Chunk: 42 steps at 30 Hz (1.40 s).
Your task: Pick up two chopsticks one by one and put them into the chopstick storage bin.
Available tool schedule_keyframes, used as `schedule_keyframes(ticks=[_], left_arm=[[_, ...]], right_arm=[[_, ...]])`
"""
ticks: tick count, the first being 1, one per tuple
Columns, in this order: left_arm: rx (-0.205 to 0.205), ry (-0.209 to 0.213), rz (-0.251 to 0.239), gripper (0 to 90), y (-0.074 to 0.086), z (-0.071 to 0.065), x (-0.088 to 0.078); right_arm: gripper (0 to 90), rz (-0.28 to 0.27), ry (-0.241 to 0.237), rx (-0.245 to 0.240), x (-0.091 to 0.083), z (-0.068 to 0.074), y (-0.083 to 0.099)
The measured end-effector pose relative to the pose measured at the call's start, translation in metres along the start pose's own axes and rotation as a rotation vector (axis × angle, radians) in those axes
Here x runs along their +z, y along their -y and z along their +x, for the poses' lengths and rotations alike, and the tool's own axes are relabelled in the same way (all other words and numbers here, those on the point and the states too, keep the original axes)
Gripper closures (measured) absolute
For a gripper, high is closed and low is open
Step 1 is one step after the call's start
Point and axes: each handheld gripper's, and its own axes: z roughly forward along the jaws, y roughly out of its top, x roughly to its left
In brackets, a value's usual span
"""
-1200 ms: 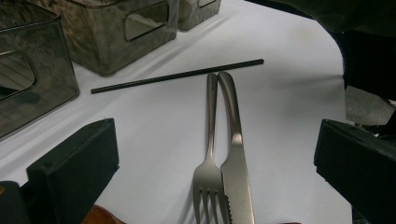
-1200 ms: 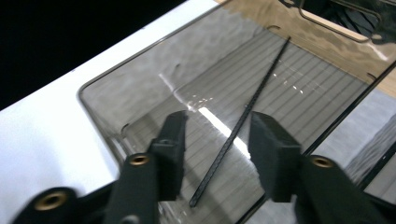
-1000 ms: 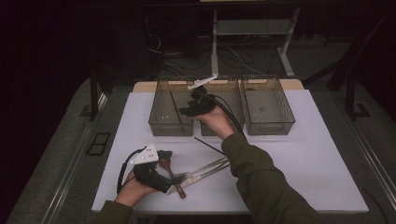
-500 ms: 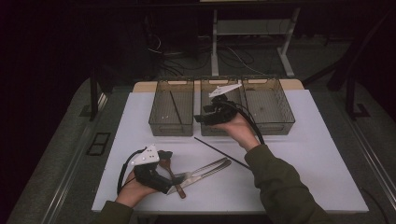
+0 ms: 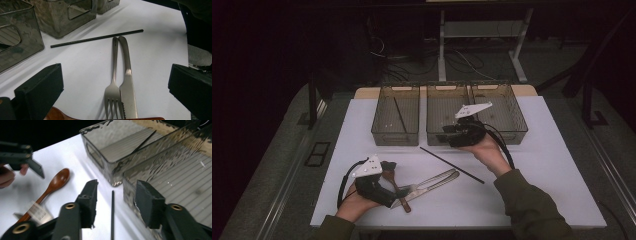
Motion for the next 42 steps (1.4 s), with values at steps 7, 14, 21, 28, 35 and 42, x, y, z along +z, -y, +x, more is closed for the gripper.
schedule_keyframes(ticks=[7,14,21,28,35,42], left_arm=[[-0.002,-0.002,0.000,0.0,0.000,0.001,0.000],[-0.006,-0.006,-0.004,0.0,0.001,0.001,0.000],[-0.006,-0.006,-0.006,0.0,0.001,0.001,-0.001],[-0.007,-0.011,-0.006,0.0,0.001,0.002,-0.001],[-0.006,-0.013,-0.004,0.0,0.001,0.002,-0.002],[-0.006,-0.013,-0.003,0.0,0.001,0.002,-0.002]], right_arm=[[59.2,-0.002,0.006,-0.007,-0.019,0.000,0.018],[69.2,0.025,0.004,-0.009,-0.032,0.003,0.041],[73.2,0.055,0.007,-0.005,-0.041,0.005,0.063],[75.8,0.104,0.014,0.002,-0.045,0.007,0.082],[76.5,0.166,-0.009,0.034,-0.036,0.003,0.091],[75.9,0.221,-0.001,0.018,-0.020,0.004,0.095]])
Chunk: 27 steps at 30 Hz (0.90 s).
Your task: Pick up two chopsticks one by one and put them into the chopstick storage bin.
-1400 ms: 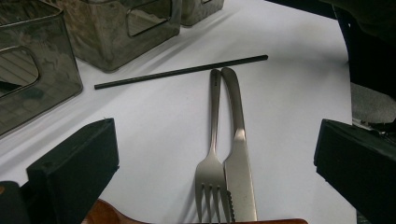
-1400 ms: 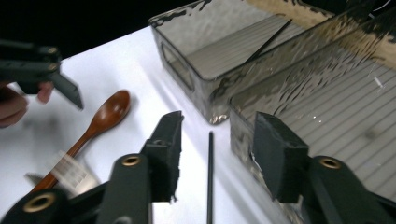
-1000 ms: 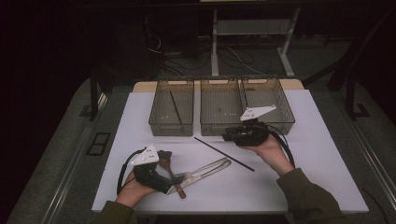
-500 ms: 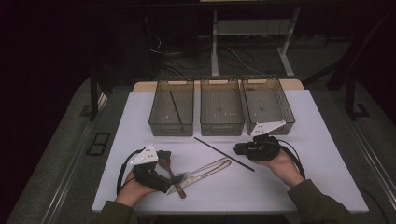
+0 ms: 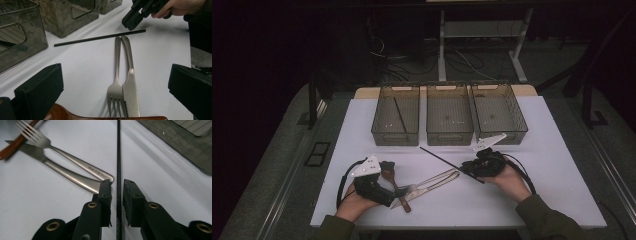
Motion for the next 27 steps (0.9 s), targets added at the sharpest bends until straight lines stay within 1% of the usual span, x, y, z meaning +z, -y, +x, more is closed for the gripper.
schedule_keyframes(ticks=[4,6,9,12,18,21,25,27], left_arm=[[0.000,0.000,0.002,0.0,0.000,0.000,0.001],[0.000,0.000,0.002,0.0,0.000,0.000,0.001],[0.000,-0.001,0.003,0.0,0.000,0.000,0.001],[0.002,-0.001,0.006,0.0,0.000,0.000,0.001],[0.001,-0.001,0.007,0.0,0.000,0.000,0.001],[0.001,-0.002,0.007,0.0,0.000,0.000,0.001],[0.001,-0.002,0.006,0.0,0.000,0.000,0.001],[0.002,-0.003,0.007,0.0,0.000,-0.001,0.001]], right_arm=[[76.9,0.019,0.018,-0.004,0.008,0.000,0.000],[77.0,0.021,0.020,-0.005,0.011,-0.001,-0.001],[77.0,0.017,0.029,-0.020,0.014,0.000,-0.001],[78.2,0.025,0.042,-0.031,0.018,0.001,-0.002],[82.0,0.028,0.066,-0.056,0.019,0.004,-0.001],[83.3,0.030,0.081,-0.080,0.019,0.006,-0.001],[83.8,0.034,0.089,-0.091,0.020,0.008,-0.001],[83.8,0.035,0.091,-0.089,0.020,0.008,-0.001]])
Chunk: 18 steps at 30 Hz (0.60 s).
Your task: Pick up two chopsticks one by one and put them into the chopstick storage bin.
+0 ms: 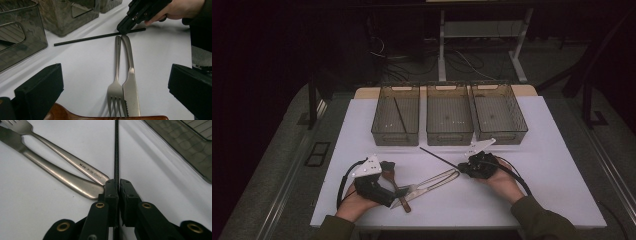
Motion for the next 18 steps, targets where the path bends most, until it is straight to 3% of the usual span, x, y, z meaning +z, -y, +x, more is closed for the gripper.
schedule_keyframes(ticks=[4,18], left_arm=[[-0.001,0.000,-0.001,0.0,0.0000,0.0000,-0.0002],[0.002,0.000,-0.001,0.0,0.0001,-0.0001,-0.0004]], right_arm=[[83.9,0.002,0.010,-0.005,0.0000,0.0011,0.0000],[84.9,-0.001,-0.032,0.046,-0.0013,-0.0064,0.0003]])
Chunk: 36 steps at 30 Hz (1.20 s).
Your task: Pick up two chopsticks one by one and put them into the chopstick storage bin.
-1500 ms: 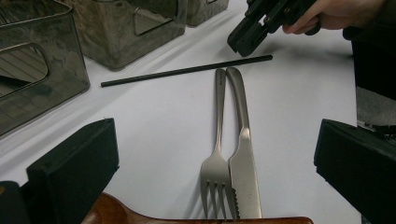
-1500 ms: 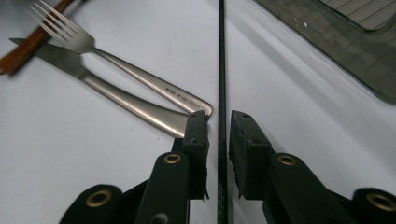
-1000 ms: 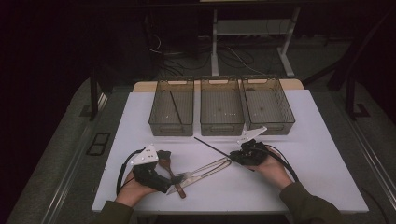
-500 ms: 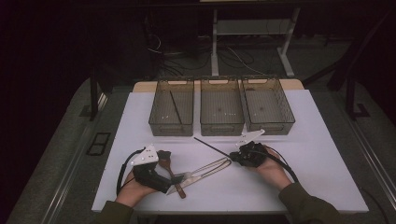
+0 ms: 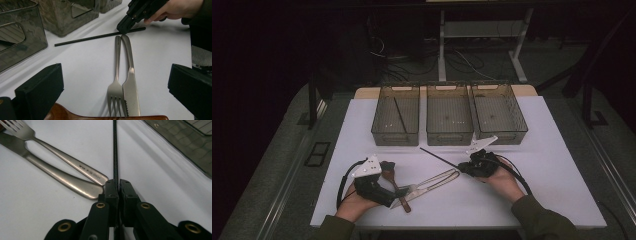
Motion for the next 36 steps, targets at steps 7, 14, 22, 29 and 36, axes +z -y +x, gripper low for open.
schedule_keyframes(ticks=[7,14,22,29,36], left_arm=[[0.001,0.000,-0.001,0.0,0.000,0.000,0.000],[0.000,0.000,0.000,0.0,0.000,0.000,0.000],[0.001,-0.001,0.002,0.0,0.000,0.000,0.000],[0.004,-0.001,0.004,0.0,0.000,-0.001,0.001],[0.002,0.000,0.004,0.0,0.000,-0.001,0.001]], right_arm=[[85.0,-0.027,-0.005,0.019,-0.007,-0.004,0.000],[85.1,-0.061,-0.008,0.033,-0.019,-0.007,-0.002],[85.1,-0.117,-0.009,0.040,-0.035,-0.008,-0.007],[85.1,-0.159,-0.013,0.034,-0.047,-0.007,-0.011],[85.1,-0.200,-0.019,0.047,-0.056,-0.009,-0.016]])
